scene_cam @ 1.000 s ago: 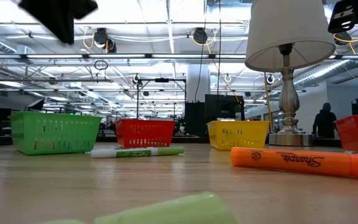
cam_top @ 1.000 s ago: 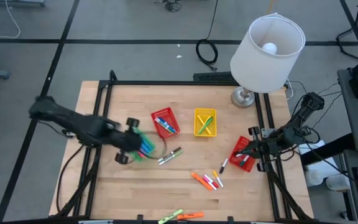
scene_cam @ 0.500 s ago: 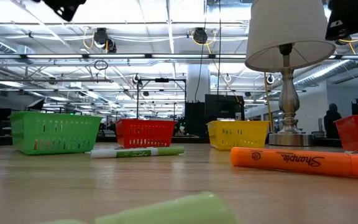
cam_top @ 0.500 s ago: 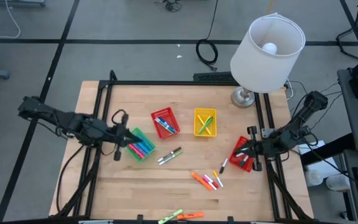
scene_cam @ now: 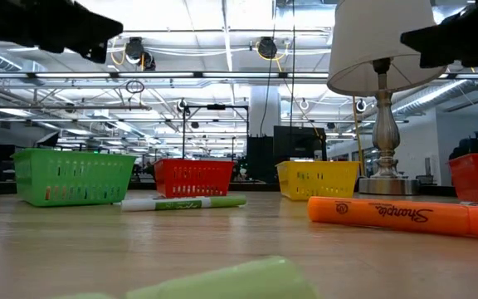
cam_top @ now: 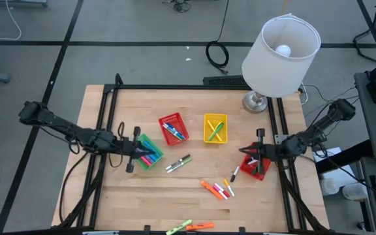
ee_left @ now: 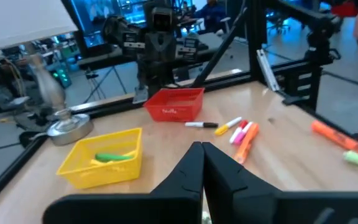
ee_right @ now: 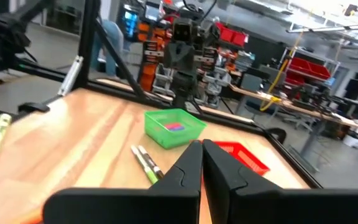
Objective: Pick & Place Markers
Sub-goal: Put the green marker pen into the left red bin
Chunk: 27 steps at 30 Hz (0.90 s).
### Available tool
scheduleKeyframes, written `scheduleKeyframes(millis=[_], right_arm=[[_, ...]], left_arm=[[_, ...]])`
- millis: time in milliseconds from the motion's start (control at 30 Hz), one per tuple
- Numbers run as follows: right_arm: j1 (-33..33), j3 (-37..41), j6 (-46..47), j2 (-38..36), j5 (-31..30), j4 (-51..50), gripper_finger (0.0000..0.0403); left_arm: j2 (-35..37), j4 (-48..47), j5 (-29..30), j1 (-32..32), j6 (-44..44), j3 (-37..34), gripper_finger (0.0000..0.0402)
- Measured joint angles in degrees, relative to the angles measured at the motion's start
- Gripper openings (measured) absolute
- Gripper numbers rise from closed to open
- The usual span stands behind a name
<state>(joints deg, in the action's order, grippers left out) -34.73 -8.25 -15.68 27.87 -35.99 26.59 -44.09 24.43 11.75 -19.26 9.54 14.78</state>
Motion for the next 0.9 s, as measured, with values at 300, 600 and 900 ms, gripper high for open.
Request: scheduleKeyframes(millis=[300,600,900], right_arm=[[6.1,0.0,4.8,7.6,0.4,3.7,0.0000],[13.6,-13.9,10.3,27.1,7.6,-2.6,0.0000],[22.6,-48.1,14.7,55.1,23.1,-31.0,0.0000]], left_arm=[[7.0,-0.6,1.8,1.0,-0.4,-6.1,0.0003],[12.8,-1.9,1.8,2.5,-3.6,-7.3,0.0004],[12.7,-1.2,1.8,2.6,-4.2,-7.3,0.0005]])
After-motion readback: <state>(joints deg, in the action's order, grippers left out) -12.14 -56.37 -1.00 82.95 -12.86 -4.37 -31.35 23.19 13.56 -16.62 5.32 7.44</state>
